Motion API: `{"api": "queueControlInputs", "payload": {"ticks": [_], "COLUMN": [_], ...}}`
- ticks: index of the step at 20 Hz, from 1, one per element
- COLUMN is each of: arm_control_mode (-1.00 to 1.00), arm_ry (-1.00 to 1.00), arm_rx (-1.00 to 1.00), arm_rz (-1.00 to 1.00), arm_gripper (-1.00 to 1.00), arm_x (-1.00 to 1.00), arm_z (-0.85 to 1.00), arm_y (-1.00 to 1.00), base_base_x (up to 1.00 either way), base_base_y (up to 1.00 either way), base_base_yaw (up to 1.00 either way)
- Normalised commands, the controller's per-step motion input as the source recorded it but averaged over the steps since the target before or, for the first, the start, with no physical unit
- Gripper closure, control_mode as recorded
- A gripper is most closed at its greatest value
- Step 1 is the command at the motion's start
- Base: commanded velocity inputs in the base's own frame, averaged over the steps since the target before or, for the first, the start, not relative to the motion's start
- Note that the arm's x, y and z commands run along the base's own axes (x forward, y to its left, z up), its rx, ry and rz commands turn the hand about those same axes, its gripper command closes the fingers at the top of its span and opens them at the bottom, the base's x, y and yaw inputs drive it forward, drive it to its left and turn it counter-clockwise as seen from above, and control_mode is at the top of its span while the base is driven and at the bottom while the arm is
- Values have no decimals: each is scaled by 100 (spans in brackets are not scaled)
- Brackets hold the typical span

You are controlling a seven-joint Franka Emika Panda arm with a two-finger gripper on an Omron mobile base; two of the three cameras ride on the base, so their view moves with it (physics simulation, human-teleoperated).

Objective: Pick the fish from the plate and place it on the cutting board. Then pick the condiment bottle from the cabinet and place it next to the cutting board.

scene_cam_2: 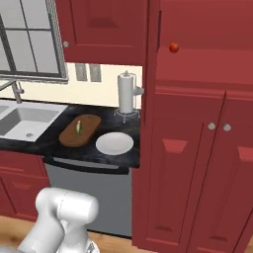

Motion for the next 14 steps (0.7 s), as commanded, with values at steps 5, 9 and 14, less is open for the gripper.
{"api": "queueControlInputs", "payload": {"ticks": [5, 9, 14], "arm_control_mode": [100, 100, 100], "arm_ry": [0, 0, 0], "arm_rx": [0, 0, 0], "arm_rz": [0, 0, 0], "arm_gripper": [100, 100, 100], "arm_x": [0, 0, 0], "arm_z": [0, 0, 0], "arm_y": [0, 0, 0], "base_base_x": [-23, -16, -13], "base_base_y": [57, 62, 63], "base_base_yaw": [0, 0, 0]}}
